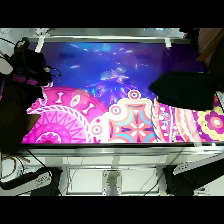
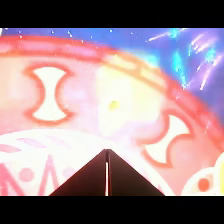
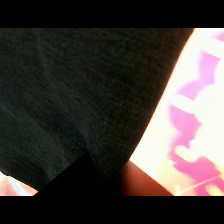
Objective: Fold the clothes and pants, and hang the long-sleeved shirts on hangers.
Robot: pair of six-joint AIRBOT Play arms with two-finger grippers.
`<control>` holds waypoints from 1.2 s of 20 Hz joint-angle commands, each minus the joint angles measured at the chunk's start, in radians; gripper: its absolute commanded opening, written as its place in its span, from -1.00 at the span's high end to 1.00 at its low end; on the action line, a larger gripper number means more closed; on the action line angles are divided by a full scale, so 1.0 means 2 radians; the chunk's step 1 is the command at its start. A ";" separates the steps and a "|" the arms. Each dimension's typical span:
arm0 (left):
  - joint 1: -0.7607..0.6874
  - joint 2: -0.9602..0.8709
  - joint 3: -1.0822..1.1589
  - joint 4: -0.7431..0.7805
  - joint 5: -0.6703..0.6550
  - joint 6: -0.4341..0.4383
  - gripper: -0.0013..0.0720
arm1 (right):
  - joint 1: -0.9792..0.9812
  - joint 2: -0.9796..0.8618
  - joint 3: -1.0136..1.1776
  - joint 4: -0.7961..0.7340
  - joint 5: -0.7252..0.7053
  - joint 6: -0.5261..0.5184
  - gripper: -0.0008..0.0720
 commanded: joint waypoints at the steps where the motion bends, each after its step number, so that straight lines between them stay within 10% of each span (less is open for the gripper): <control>1: 0.000 0.000 0.000 0.000 0.000 -0.009 0.89 | -0.121 0.053 -0.043 -0.043 0.004 0.001 0.89; 9: 0.000 0.000 0.000 0.000 0.000 -0.009 0.89 | -0.290 0.201 -0.349 -0.050 -0.082 -0.062 0.88; 12: 0.000 0.000 0.000 0.000 0.000 -0.009 0.89 | -0.298 0.224 -0.426 -0.048 -0.061 -0.056 0.35; 14: 0.000 0.000 0.000 0.000 0.000 -0.009 0.89 | -0.297 0.251 -0.430 -0.002 -0.050 -0.035 0.35; 22: 0.000 0.000 0.000 -0.008 -0.004 -0.010 0.89 | -0.231 0.399 -0.343 0.313 -0.095 -0.035 0.43; 24: 0.000 0.000 0.000 -0.019 -0.024 -0.009 0.89 | -0.159 0.425 -0.343 0.308 -0.076 -0.042 0.89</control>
